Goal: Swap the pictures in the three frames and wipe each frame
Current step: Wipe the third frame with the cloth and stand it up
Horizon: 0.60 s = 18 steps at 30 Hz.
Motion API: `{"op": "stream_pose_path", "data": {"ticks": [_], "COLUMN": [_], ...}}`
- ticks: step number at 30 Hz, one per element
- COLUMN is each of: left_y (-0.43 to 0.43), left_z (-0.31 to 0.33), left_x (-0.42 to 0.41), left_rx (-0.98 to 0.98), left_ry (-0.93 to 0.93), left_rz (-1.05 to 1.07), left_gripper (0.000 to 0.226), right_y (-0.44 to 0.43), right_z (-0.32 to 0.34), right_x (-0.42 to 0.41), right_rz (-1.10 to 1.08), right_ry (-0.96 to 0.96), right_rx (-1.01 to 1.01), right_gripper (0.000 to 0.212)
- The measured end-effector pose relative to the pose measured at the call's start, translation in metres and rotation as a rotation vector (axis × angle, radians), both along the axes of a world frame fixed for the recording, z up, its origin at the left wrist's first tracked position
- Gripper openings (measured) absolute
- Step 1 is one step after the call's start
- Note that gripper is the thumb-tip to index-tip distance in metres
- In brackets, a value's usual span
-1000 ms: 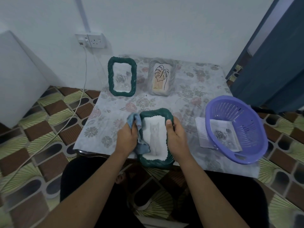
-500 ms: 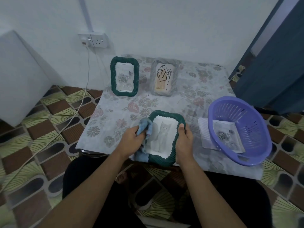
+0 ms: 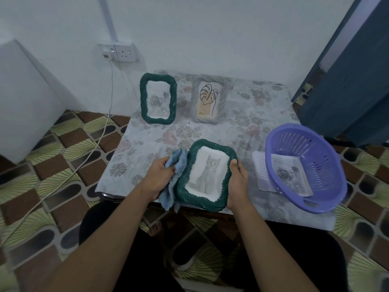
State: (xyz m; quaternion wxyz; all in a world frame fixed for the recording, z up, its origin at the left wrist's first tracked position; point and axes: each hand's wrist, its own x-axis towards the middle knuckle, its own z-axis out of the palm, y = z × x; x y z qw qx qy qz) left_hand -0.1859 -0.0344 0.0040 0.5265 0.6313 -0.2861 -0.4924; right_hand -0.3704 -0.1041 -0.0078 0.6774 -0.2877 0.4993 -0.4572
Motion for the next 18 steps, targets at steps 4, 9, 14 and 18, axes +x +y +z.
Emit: {"op": "stream_pose_path", "data": {"ticks": [4, 9, 14, 18], "left_y": [-0.002, -0.009, -0.013, -0.012], "left_z": [-0.004, -0.017, -0.020, -0.031], "left_x": [-0.001, 0.012, 0.021, 0.023], "left_rx": [0.012, 0.086, 0.219, 0.248], "left_ry": [-0.127, -0.314, -0.548, -0.787], "left_rz": [0.051, 0.287, 0.291, 0.163], "left_gripper": [0.022, 0.009, 0.028, 0.042], "right_y": [0.001, -0.001, -0.003, -0.002], "right_z": [-0.003, -0.002, 0.001, 0.001], "right_x": [-0.002, -0.004, -0.005, -0.003], "right_rz": [-0.010, 0.011, 0.005, 0.027], "right_ry": [-0.016, 0.008, -0.006, -0.056], "right_rx": [0.031, 0.022, 0.052, 0.126], "right_gripper": [0.032, 0.033, 0.033, 0.042]}}
